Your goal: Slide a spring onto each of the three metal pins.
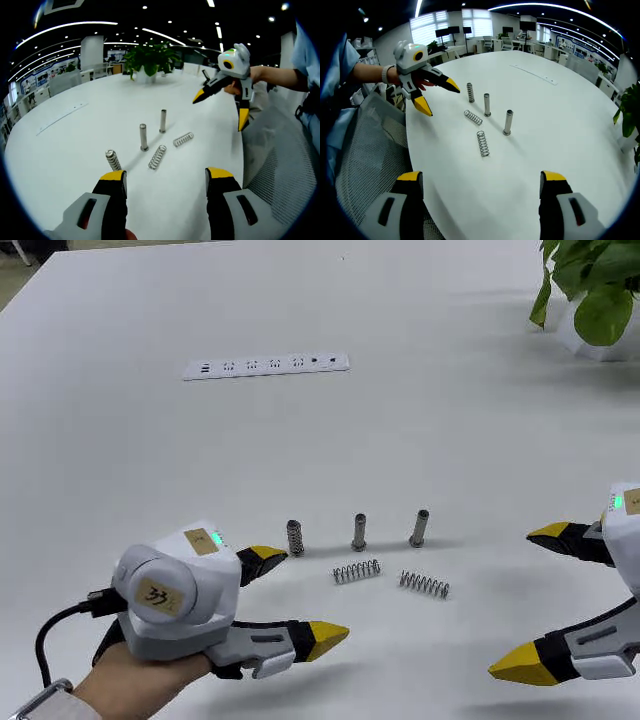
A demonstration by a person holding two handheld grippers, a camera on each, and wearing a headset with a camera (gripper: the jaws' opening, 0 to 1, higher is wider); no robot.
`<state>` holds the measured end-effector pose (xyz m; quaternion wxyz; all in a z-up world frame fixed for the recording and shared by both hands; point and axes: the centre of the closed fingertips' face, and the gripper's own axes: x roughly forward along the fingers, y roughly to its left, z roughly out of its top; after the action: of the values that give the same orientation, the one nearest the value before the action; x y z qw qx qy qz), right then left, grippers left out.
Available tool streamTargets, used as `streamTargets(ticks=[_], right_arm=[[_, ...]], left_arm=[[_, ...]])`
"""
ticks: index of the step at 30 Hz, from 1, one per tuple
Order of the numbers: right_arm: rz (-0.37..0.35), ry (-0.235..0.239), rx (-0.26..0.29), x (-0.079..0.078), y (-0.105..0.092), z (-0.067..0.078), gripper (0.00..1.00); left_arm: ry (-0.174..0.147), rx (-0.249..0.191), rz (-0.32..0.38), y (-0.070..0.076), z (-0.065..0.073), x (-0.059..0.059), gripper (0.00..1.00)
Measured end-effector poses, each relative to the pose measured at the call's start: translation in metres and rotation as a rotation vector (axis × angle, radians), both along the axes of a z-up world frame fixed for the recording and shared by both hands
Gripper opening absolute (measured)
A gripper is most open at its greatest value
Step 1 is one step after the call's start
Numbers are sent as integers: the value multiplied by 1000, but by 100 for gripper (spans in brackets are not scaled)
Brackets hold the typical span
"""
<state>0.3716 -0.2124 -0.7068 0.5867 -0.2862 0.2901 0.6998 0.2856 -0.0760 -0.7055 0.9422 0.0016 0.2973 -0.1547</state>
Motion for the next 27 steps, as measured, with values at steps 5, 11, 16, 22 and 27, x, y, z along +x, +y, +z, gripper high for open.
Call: streamTargets(ticks=[5,11,16,22,27], right_arm=[[11,13,-6,-9,-2,-2,98],[16,23,-13,-16,-5,-3,98],[16,27,-19,-19,-8,-5,98],[18,32,-20,-22,-10,-5,97],[15,32,-15,-20,-10,-5,97]], left_arm=[[12,34,-39,-9,-6,16,46],[64,87,-17,-6,-23,29,41],[105,117,6,-3,-32,35,35],[143,133,8,-1,-41,38,30],[161,154,-2,1,-47,37,29]])
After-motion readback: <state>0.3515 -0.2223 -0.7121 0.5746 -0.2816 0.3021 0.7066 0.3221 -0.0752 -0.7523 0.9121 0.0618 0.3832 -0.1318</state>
